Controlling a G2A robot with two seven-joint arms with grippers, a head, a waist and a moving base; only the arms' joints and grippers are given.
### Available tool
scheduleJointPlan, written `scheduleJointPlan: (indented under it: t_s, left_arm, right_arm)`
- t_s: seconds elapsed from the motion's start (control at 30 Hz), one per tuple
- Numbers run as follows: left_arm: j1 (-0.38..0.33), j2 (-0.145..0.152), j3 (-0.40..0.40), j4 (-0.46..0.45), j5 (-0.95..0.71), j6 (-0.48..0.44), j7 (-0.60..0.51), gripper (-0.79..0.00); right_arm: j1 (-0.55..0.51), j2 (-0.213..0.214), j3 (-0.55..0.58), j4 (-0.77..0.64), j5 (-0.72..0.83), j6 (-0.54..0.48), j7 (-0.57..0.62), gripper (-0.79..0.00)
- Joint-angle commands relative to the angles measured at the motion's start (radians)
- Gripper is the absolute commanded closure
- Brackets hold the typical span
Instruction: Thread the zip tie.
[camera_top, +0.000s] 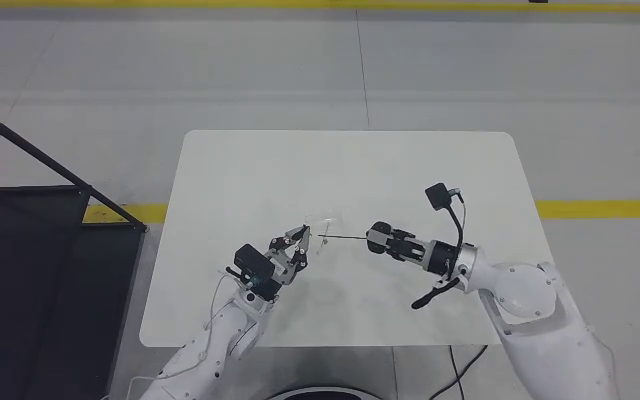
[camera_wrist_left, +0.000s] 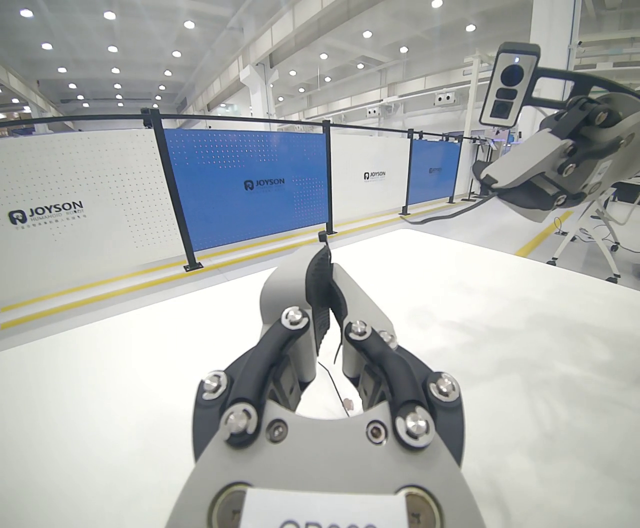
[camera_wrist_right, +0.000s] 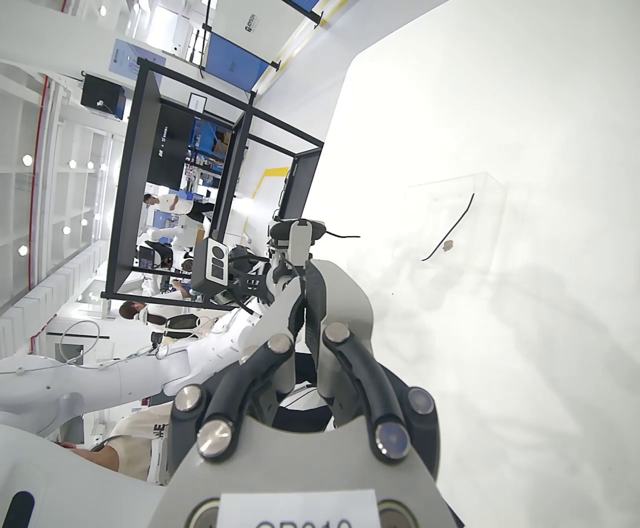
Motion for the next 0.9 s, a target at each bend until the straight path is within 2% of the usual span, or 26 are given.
scheduleJointPlan:
  t_s: [0.0,0.1,0.27,0.4,0.87]
  left_arm:
    - [0.000,0.000,0.000,0.000,0.000,0.000,0.000,0.000]
    - [0.000,0.000,0.000,0.000,0.000,0.000,0.000,0.000]
    - [0.000,0.000,0.000,0.000,0.000,0.000,0.000,0.000]
    - [0.000,0.000,0.000,0.000,0.000,0.000,0.000,0.000]
    - [0.000,0.000,0.000,0.000,0.000,0.000,0.000,0.000]
  right_arm:
    - [0.000,0.000,0.000,0.000,0.000,0.000,0.000,0.000]
    - [-0.005,-0.001,-0.001,-0.001,-0.009,0.011,-0.024,0.000]
    - [0.002,-0.007,-0.043,-0.029,-0.058,0.121,-0.092,0.000]
    - [0.022,-0.012,-0.071,-0.035,-0.075,0.172,-0.117,0.000]
    - [0.033,-0.014,-0.089,-0.051,-0.080,0.177,-0.118,0.000]
